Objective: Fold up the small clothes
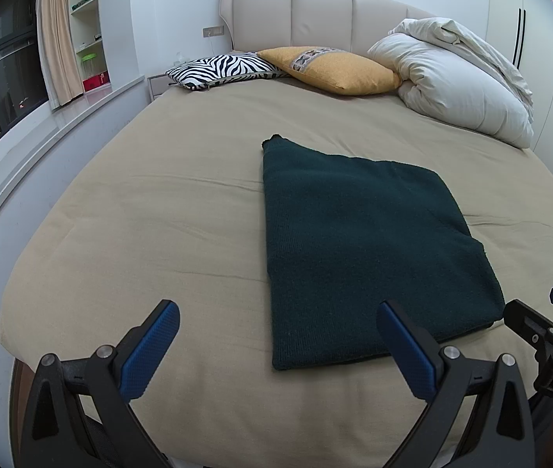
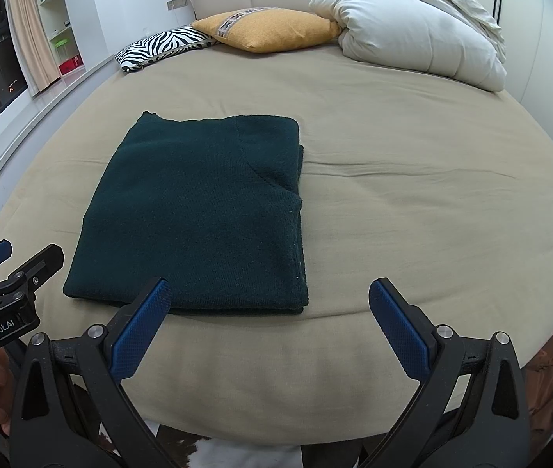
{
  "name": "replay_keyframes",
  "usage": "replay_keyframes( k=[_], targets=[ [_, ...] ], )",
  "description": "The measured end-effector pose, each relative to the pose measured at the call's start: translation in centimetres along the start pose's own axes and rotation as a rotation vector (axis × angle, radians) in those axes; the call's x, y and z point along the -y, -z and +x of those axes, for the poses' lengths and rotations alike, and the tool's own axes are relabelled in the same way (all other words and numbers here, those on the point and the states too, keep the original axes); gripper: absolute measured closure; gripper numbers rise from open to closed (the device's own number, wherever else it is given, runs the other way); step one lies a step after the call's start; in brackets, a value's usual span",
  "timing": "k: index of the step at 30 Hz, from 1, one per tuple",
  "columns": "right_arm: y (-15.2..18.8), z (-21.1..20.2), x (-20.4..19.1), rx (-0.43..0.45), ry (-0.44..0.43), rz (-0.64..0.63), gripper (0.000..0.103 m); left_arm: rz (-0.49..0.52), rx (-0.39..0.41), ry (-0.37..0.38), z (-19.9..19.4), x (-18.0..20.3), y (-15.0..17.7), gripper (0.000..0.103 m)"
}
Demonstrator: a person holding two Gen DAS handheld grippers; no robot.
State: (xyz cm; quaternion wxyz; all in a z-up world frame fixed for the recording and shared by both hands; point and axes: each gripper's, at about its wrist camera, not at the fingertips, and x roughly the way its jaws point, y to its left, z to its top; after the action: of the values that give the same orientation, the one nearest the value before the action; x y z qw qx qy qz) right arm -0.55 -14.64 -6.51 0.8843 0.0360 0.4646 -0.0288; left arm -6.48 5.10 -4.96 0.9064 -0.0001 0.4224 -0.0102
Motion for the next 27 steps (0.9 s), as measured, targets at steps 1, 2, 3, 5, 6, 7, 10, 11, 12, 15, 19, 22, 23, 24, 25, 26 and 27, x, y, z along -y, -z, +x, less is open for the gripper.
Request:
replay_keyframes(
  k=[1, 2, 3, 5, 6, 7, 10, 11, 12, 15, 19, 22, 23, 24, 25, 26, 27],
  targets=[
    [0.00, 0.00, -0.01, 0.000, 0.000, 0.000, 0.000, 0.000, 0.000, 0.000, -0.02, 0.02, 0.00, 0.000],
    [0.00, 0.00, -0.03, 0.000, 0.000, 0.000, 0.000, 0.000, 0.000, 0.000, -0.02, 0.03, 0.01, 0.000],
    [0.00, 0.01, 0.00, 0.001, 0.000, -0.001, 0.000, -0.001, 0.000, 0.000, -0.03, 0.04, 0.01, 0.000],
    [0.01, 0.02, -0.02, 0.000, 0.001, -0.001, 0.000, 0.000, 0.000, 0.000, -0.04, 0.06, 0.01, 0.000],
    [0.00, 0.01, -0.01, 0.001, 0.000, -0.001, 0.000, 0.000, 0.000, -0.001, -0.04, 0.06, 0.01, 0.000],
    [0.01, 0.01, -0.02, 0.001, 0.001, 0.000, 0.000, -0.001, 0.000, 0.000, -0.05, 0.05, 0.01, 0.000],
    [0.01, 0.01, -0.06, 0.000, 0.000, 0.000, 0.000, 0.000, 0.000, 0.000, -0.06, 0.06, 0.01, 0.000],
    [0.02, 0.00, -0.08, 0.000, 0.001, 0.000, 0.000, 0.000, 0.001, 0.000, -0.07, 0.06, 0.01, 0.000],
    [0.02, -0.01, -0.09, 0.000, 0.001, 0.001, 0.000, 0.000, 0.000, 0.000, -0.05, 0.03, 0.00, 0.000],
    [0.02, -0.02, -0.09, 0.001, 0.001, 0.000, 0.000, 0.000, 0.000, 0.000, -0.06, 0.02, -0.03, 0.000],
    [0.04, -0.01, -0.13, 0.000, 0.001, 0.002, 0.000, 0.001, -0.002, 0.000, 0.02, -0.06, -0.02, 0.000],
    [0.04, -0.02, -0.14, 0.000, 0.001, 0.001, 0.000, 0.001, -0.001, 0.000, 0.00, -0.04, -0.04, 0.000],
    [0.05, -0.02, -0.17, 0.000, 0.002, 0.001, 0.000, 0.001, -0.002, 0.000, 0.00, -0.03, -0.05, 0.000],
    [0.06, -0.01, -0.20, 0.000, 0.002, 0.001, 0.000, 0.001, -0.001, 0.000, -0.02, -0.03, -0.05, 0.000],
    [0.03, -0.02, -0.21, -0.001, 0.002, 0.000, 0.000, 0.001, -0.001, 0.000, -0.01, -0.04, -0.06, 0.000],
    [0.03, -0.02, -0.23, 0.000, 0.001, -0.001, 0.000, 0.001, -0.002, 0.000, 0.00, -0.06, -0.07, 0.000],
    [0.03, -0.01, -0.22, -0.001, 0.001, -0.001, 0.000, 0.001, -0.002, 0.000, 0.00, -0.06, -0.08, 0.000]
  ],
)
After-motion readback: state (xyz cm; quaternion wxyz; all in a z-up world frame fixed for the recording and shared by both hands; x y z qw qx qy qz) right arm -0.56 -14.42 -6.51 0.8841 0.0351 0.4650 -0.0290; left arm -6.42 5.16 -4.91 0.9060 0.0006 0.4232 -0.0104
